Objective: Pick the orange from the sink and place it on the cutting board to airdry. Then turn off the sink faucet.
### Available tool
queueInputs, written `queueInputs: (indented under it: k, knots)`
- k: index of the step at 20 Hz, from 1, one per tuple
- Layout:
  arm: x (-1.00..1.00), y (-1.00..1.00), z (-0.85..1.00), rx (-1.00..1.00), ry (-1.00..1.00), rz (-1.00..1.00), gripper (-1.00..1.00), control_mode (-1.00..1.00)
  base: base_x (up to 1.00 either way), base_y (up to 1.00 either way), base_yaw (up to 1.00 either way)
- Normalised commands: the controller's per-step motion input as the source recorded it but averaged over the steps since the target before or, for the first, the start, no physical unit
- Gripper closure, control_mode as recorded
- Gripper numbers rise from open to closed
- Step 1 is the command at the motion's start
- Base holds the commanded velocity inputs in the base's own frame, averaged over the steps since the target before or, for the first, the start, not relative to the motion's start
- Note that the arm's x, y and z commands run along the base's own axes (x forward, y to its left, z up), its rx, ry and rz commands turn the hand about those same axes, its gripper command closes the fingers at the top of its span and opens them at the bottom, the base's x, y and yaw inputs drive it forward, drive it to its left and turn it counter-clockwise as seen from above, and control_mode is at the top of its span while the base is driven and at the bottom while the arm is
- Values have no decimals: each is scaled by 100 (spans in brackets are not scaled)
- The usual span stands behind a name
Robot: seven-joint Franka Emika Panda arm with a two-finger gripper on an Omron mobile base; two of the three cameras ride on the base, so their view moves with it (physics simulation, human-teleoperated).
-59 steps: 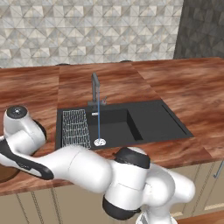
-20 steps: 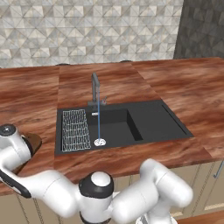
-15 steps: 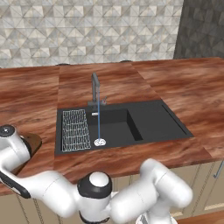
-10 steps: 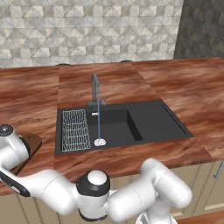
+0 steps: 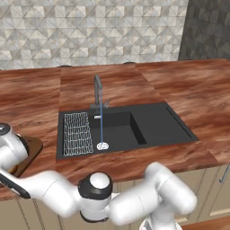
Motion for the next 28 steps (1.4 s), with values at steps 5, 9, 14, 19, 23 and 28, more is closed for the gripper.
queueInputs:
  k: [5, 9, 14, 19, 23, 28]
  knots:
    - [-2, -43, 67, 0, -11, 0, -100, -100, 0, 0, 0]
    - [-25, -59, 73, 6, -5, 0, -100, -100, 0, 0, 0]
    - [-34, -56, 73, 8, 0, 0, -100, -100, 0, 0, 0]
    - [-41, -64, 79, 8, 0, 0, -100, -100, 0, 0, 0]
    - [-40, -63, 76, 6, 0, 0, -100, -100, 0, 0, 0]
    - [-43, -61, 64, 1, -6, 0, -100, -100, 0, 0, 0]
